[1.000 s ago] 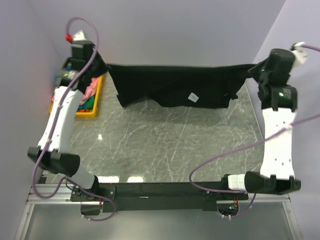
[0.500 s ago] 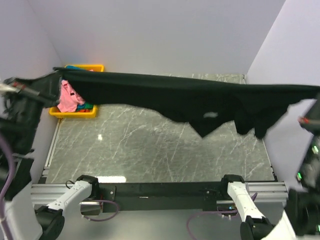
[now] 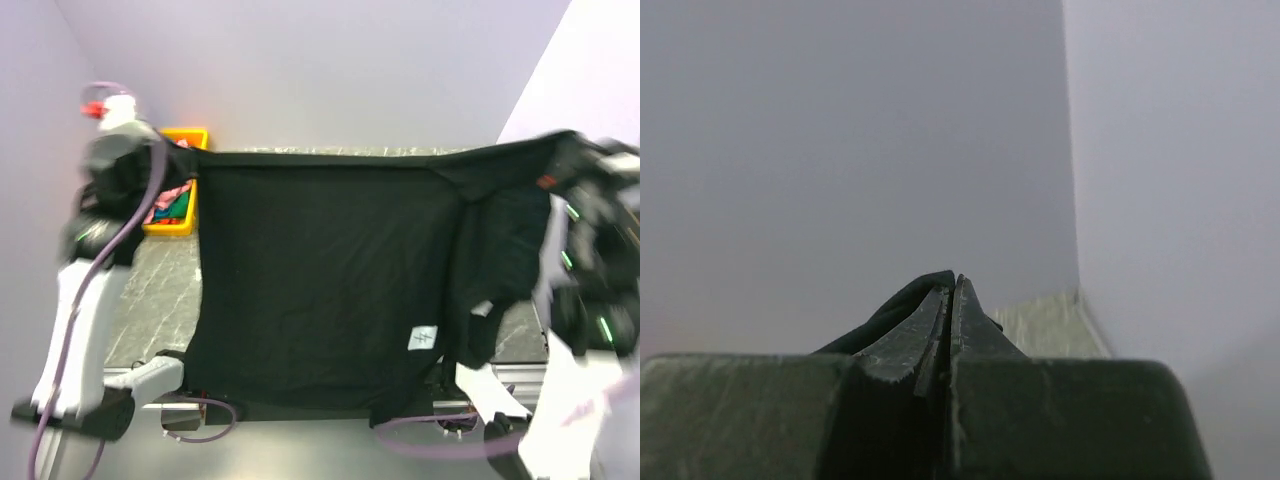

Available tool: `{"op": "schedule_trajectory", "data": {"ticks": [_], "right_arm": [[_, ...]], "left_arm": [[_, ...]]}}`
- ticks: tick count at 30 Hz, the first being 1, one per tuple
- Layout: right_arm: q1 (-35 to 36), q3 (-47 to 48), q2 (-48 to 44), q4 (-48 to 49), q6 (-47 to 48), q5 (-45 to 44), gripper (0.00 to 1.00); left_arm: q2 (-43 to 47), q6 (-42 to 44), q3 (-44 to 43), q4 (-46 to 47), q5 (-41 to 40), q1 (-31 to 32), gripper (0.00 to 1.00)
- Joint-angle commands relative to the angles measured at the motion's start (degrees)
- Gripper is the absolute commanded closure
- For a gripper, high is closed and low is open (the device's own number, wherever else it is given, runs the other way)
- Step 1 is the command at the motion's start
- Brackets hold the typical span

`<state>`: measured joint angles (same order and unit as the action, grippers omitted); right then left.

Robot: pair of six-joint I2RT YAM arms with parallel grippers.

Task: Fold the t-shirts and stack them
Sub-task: Flatten the tshirt out

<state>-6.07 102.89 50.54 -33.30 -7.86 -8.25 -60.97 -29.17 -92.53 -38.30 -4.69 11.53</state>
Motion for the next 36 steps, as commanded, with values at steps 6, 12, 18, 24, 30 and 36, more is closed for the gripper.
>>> {"op": "schedule_trajectory", "data": {"ticks": [6,12,18,24,30,36], "right_arm": [[1.1,-26.7,13.2,17.7,3.8,10.2,1.00],[1.7,-30.2,31.3,23.9,2.6,11.2,1.00],[1.6,-19.3,51.2,20.2,0.1,12.1,1.00],[1.6,-10.9,59.8,14.5,-2.9,12.8,1.00],[1.7,-7.8,59.6,6.5,-8.3,13.3,1.00],[1.7,-12.3,54.7,1.8,-13.8,11.4,1.00]], "left_arm": [[-15.9,2.5,19.0,17.4,-4.6,-1.7,0.99],[-36.2,2.2,16.4,24.9,-0.5,-5.0,0.99],[-56.8,3.8,1.3,21.5,3.8,-7.5,0.99],[-64.4,4.4,-8.4,19.0,5.7,-9.2,0.99],[-63.7,5.2,-11.1,15.1,6.3,-9.4,0.99],[-60.1,5.7,-8.5,12.4,5.3,-9.4,0.99]]}}
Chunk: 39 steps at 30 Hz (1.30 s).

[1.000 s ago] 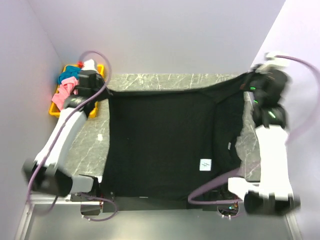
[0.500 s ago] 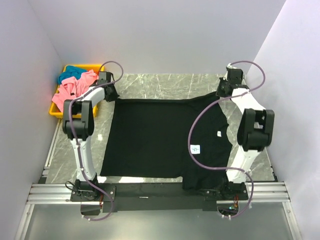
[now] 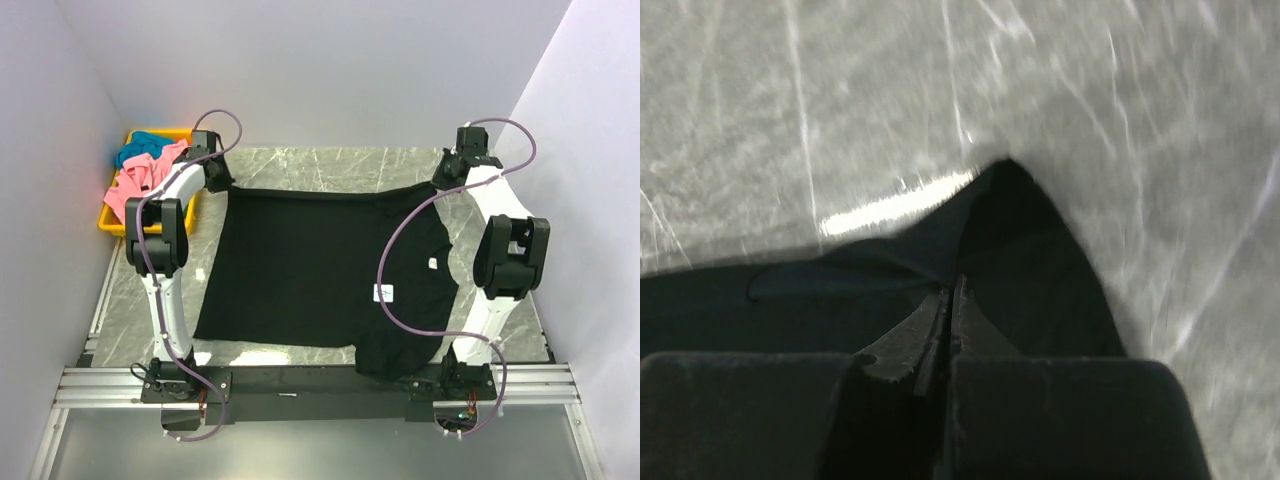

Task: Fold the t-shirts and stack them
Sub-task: Flatten the tshirt out, then fold the tshirt

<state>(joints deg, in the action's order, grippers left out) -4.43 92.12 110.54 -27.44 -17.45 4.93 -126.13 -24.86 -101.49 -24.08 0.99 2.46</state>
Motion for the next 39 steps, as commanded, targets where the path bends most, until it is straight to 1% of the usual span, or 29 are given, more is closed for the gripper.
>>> {"op": "schedule_trajectory", "data": {"ticks": [1,5,9,16,22,26,33,36,39], "right_arm": [[0.0,-2.4,-6.6,-4.7,-5.0,-2.5,1.00],[0.0,-7.2,-9.6,-7.5,-7.9,-1.8,1.00],[0.0,-10.6,-13.2,-8.2,-9.4,0.1,1.00],[0.0,-12.6,-18.1,-10.7,-10.8,3.3,1.00],[0.0,-14.1,-20.4,-13.1,-11.9,6.6,1.00],[0.1,-17.6,-21.9,-13.2,-12.8,7.7,1.00],[0.0,-24.7,-24.8,-11.5,-13.0,5.0,1.00],[-0.1,-28.4,-24.9,-9.8,-13.6,4.0,1.00],[-0.4,-31.4,-24.6,-8.1,-14.7,1.1,1.00]], "left_arm": [[5.7,1.4,1.0,-2.1,-0.6,-0.3,0.99],[8.7,1.0,3.5,-4.0,-0.4,-0.4,0.99],[10.3,0.5,4.1,-5.9,0.3,-0.4,0.99],[11.1,0.1,3.8,-8.9,0.2,-0.4,0.99],[11.8,-0.2,4.3,-11.1,-0.2,-0.5,0.99],[12.8,-0.5,6.4,-11.1,0.1,-0.5,0.99],[14.0,-1.0,12.0,-9.9,-0.6,-0.6,0.99],[13.9,-1.9,14.8,-9.2,-0.8,-0.6,0.99],[13.8,-2.6,17.1,-8.5,-0.8,-0.6,0.99]]}}
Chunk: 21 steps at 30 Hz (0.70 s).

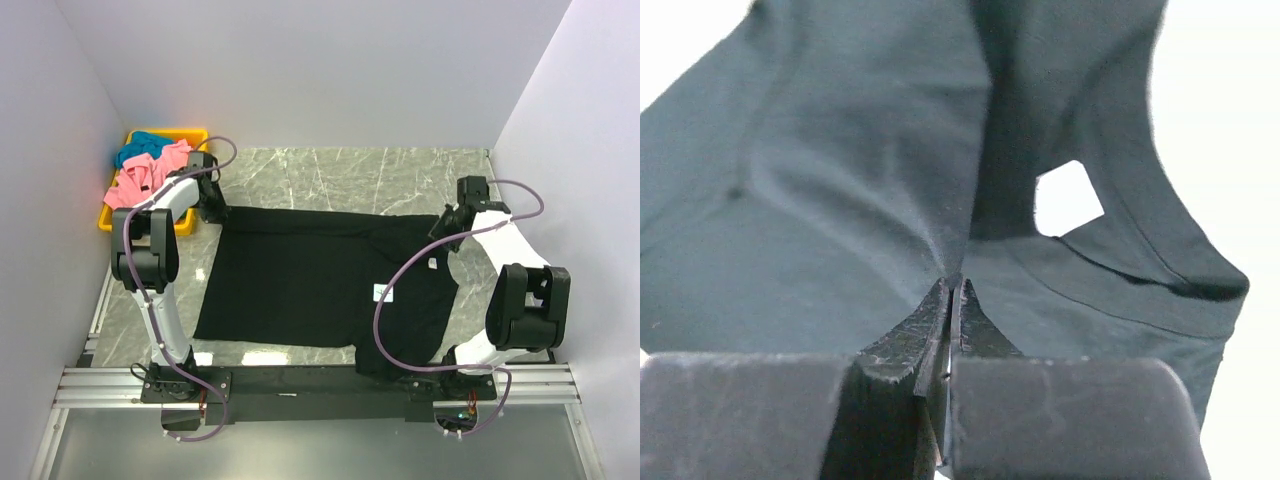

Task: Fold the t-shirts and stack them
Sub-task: Fold the tshirt

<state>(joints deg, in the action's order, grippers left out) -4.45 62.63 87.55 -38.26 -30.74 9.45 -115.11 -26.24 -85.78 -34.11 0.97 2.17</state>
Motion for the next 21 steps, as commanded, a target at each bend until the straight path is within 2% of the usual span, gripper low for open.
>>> {"op": "schedule_trajectory", "data": {"ticks": [1,10,21], "right_arm": [[-0.6,-2.5,-1.6,3.2,-2.5,-4.2,1.00],[-1.3,-3.2,0.5,6.0,-5.1,-6.3,1.00],[-1.4,6.2,-2.9,-2.1,-3.0,-7.5,1.00]], "left_arm": [[2.9,-1.4,1.9,1.8,-0.8,-0.3,0.99],[2.1,-1.5,2.5,1.2,-0.8,-0.3,0.99],[3.0,-1.4,-4.0,-4.0,-3.5,-0.3,0.99]]}}
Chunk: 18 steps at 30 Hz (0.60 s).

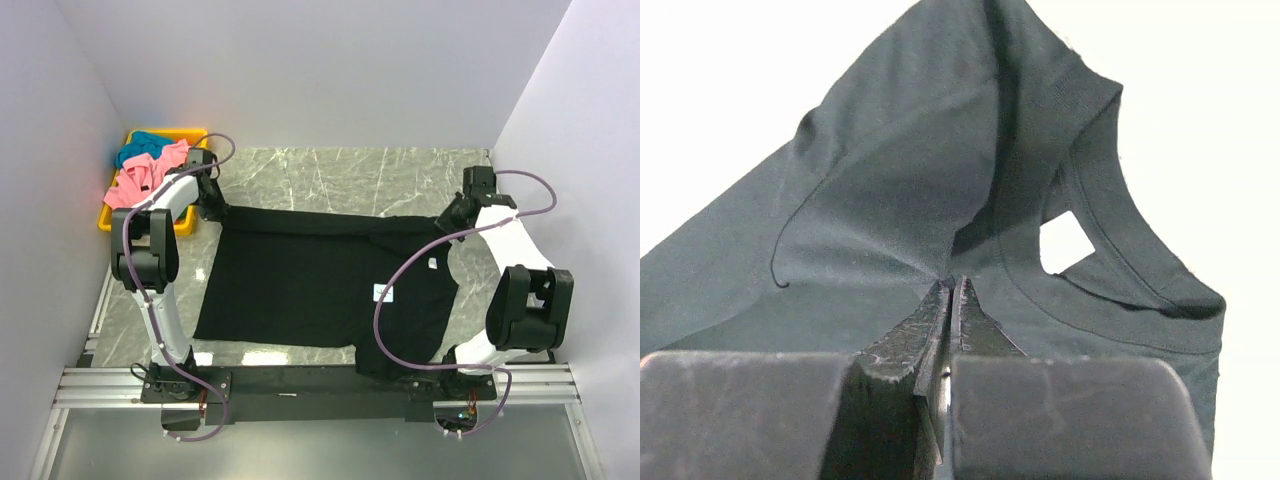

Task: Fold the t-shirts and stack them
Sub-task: Fold the tshirt

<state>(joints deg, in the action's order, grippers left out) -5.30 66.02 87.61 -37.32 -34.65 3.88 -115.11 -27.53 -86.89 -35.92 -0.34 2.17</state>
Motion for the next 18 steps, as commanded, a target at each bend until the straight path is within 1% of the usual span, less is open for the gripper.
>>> {"op": "schedule_trajectory", "data": {"ticks": [1,7,10,18], "right_arm": [[-0.7,2.9,-3.1,-3.4,1.3,-1.4,1.00],[-0.8,0.9,-4.5,-4.0,1.5,-0.6,1.00],[-0.9,-1.8,-4.8,-3.6,1.8,-1.0,1.00],[-1.2,-7.9,-3.0,0.4,1.5,-3.5,1.00]], "left_arm": [[3.0,-0.2,-2.9,-2.5,-2.5,-0.3,0.99],[3.0,-0.2,-1.5,-4.1,-2.8,-0.2,0.99],[3.8,-0.6,1.4,-3.1,-2.5,-0.3,0.99],[3.1,-1.7,5.1,-0.9,-2.3,-0.3,0.99]]}}
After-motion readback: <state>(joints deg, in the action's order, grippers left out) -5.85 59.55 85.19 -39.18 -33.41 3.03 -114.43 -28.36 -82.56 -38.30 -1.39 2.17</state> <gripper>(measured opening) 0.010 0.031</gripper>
